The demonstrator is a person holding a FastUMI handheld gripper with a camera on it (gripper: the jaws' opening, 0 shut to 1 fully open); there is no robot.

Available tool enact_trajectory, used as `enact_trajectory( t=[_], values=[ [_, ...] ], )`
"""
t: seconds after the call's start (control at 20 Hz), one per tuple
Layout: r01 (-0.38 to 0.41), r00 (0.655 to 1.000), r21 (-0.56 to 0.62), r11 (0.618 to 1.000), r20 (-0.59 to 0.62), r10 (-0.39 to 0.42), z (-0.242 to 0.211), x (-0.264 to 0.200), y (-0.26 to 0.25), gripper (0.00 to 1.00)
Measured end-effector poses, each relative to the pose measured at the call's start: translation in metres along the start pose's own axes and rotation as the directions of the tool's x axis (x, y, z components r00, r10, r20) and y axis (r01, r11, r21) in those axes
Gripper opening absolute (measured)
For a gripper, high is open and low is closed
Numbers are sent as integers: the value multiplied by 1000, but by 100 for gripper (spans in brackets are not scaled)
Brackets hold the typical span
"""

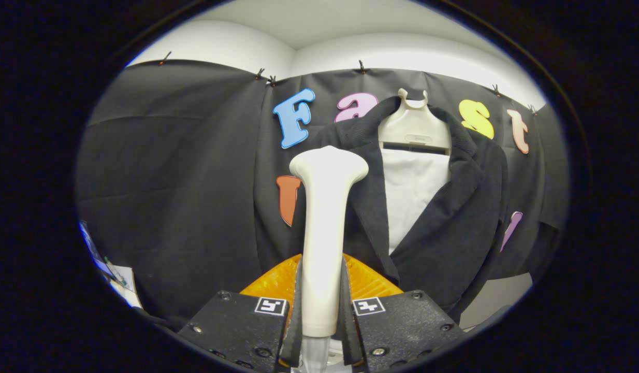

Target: Iron the clothes twice with a garment steamer, once on the left side and once on the right side.

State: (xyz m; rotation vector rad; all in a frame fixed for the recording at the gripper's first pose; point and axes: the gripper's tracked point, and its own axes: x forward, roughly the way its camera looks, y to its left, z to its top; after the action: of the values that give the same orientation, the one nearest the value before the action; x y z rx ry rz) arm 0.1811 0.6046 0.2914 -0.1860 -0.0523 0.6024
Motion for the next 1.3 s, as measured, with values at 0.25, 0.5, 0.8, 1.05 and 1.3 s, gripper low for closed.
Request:
enact_trajectory(
  t=[0.25,0.5,0.8,1.05,1.3],
  values=[
    [4,999,-3,1000,-46,-4,-21,6,-10,33],
    [-1,997,-8,1000,-77,1,-41,0,-14,33],
    [0,992,4,1000,-130,1,-68,-9,-19,33],
    [1,985,0,1000,-172,-1,-94,-18,-23,33],
    [-1,977,-1,1000,-212,0,-118,-25,-25,33]
  ],
)
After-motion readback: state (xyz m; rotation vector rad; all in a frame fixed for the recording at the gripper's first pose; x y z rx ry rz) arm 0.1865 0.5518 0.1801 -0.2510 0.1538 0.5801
